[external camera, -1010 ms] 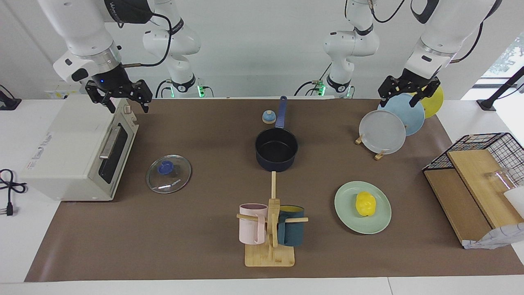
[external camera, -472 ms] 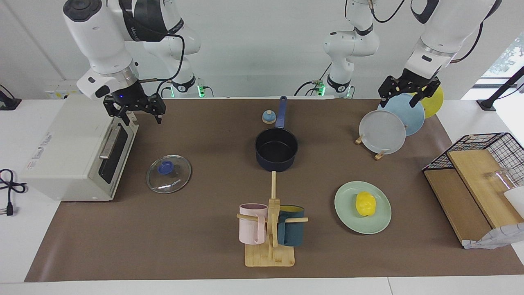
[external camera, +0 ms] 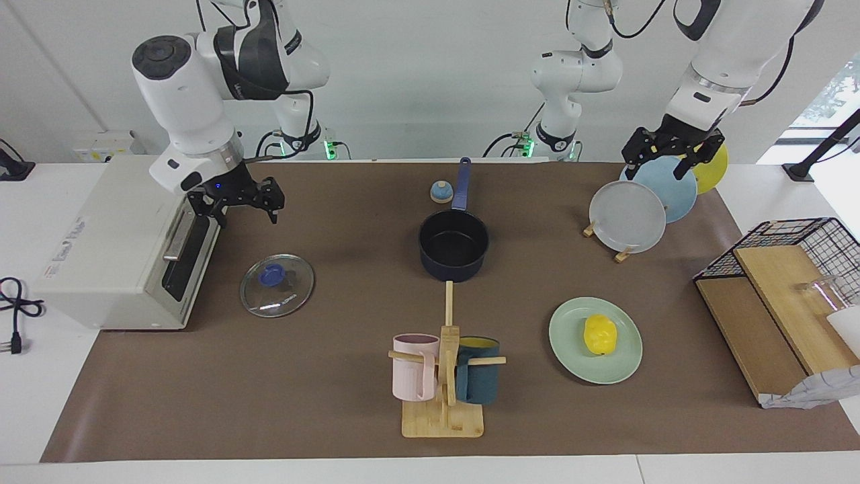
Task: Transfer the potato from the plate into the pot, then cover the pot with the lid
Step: 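Reach the left gripper to the yellow potato while the right gripper reaches the lid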
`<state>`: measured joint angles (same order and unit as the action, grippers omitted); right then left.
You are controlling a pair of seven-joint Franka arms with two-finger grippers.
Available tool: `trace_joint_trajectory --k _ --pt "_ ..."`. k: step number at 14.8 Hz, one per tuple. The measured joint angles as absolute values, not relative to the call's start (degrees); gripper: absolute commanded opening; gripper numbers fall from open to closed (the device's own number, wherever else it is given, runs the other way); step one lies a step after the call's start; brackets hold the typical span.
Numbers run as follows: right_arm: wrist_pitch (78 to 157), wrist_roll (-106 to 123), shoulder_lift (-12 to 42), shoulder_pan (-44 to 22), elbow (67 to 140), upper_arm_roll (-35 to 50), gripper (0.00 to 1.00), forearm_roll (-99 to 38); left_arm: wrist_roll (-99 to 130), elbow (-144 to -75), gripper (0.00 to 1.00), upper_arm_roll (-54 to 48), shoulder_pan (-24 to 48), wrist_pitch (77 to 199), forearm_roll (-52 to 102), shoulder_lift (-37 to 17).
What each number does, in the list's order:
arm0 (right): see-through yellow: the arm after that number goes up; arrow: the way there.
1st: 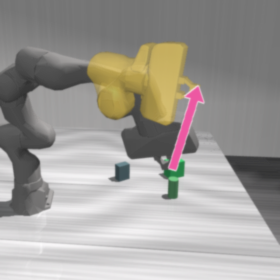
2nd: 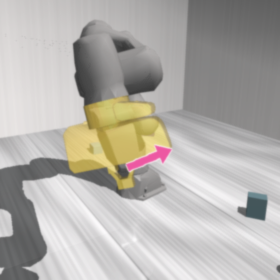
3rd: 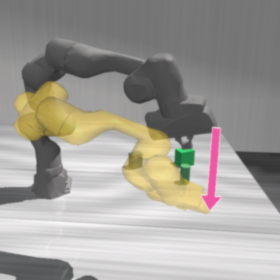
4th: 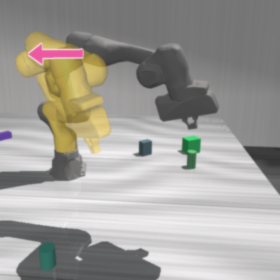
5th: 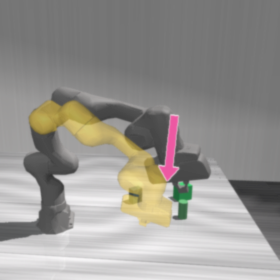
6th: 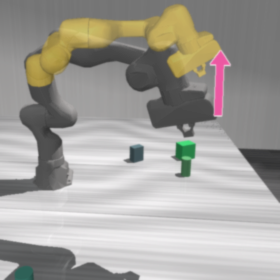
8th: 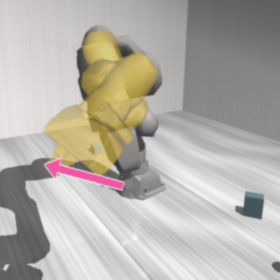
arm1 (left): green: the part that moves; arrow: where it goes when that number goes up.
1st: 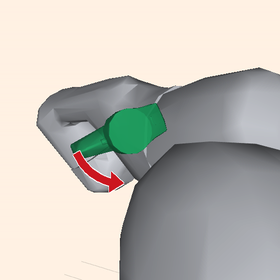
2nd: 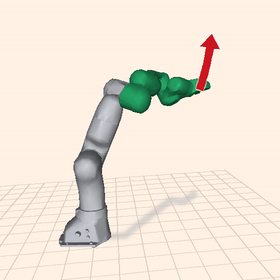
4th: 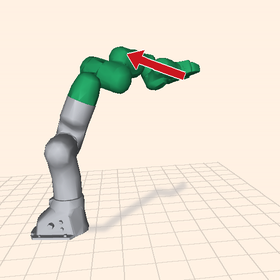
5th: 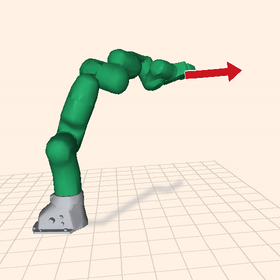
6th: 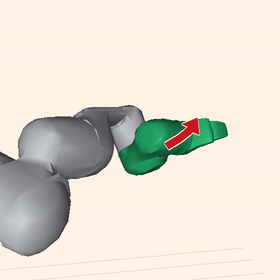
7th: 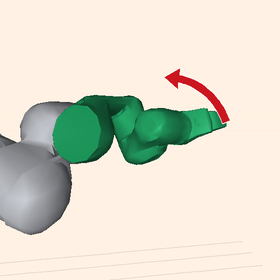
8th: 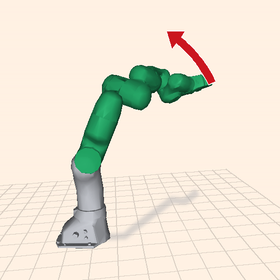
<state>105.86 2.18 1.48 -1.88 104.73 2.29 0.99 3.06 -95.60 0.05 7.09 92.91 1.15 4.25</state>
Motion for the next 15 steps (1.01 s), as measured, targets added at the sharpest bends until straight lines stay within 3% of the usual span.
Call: trace_joint_trajectory --k 4,11,15 --pt "113.7 3.0 3.2 -1.9 109.9 2.2 1.00 1.0 3.1 -95.5 1.00 -0.3 7.1 98.8 1.2 -1.6" --pt "132.8 6.0 6.0 -1.6 120.8 2.1 1.00 1.0 3.0 -88.5 1.00 -1.2 7.2 108.1 1.2 -20.4" --pt "135.7 7.0 6.1 -0.7 123.9 2.0 1.00 1.0 2.9 -86.1 1.00 -2.0 7.3 111.6 1.2 -26.8"
